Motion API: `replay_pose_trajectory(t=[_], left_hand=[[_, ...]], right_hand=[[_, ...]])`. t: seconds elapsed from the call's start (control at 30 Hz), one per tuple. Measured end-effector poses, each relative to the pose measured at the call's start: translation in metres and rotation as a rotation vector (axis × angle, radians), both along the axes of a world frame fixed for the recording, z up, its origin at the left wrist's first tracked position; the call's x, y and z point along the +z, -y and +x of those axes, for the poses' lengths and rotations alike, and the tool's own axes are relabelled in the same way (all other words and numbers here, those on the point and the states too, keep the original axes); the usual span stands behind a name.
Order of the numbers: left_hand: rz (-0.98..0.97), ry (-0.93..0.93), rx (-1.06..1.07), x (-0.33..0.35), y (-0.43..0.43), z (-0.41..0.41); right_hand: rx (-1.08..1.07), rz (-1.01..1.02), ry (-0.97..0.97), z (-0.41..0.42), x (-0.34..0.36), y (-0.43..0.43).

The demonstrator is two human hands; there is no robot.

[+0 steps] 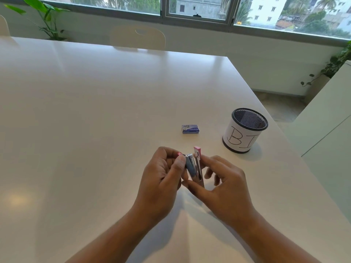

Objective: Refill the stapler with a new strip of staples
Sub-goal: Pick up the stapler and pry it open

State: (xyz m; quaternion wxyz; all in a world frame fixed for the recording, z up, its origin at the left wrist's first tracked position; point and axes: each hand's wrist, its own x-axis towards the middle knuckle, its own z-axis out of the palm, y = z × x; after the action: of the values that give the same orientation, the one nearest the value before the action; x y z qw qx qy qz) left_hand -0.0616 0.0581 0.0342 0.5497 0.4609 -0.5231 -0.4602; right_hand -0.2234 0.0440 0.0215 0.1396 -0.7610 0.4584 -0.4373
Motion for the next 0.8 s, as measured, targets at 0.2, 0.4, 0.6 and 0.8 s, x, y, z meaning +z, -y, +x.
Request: replay_pose_trajectory(t=[0.2,0.4,0.6,0.8], left_hand=[[0.010,-0.084,-0.057,0.0051,-0.0016,-0.0003],[-0.029,0.054,-0.003,0.0023,0.0001,0.0019],[-0.043,0.084,0.027,0.0051,0.0020,0.0029],[-0.077,0.122,-0.045,0.0084,0.0038,0.0093]], right_hand=[[-0.065,-0.089,-0.043,0.0022,0.0021,-0.0026],[-0.070,-0.087,-0.031,0.0012,-0.0006,-0.0016],[-0.022,0.003,0.063,0.0042,0.0040,-0.0047],[0.067,0.280,0.411,0.0021,0.0063,-0.0036]])
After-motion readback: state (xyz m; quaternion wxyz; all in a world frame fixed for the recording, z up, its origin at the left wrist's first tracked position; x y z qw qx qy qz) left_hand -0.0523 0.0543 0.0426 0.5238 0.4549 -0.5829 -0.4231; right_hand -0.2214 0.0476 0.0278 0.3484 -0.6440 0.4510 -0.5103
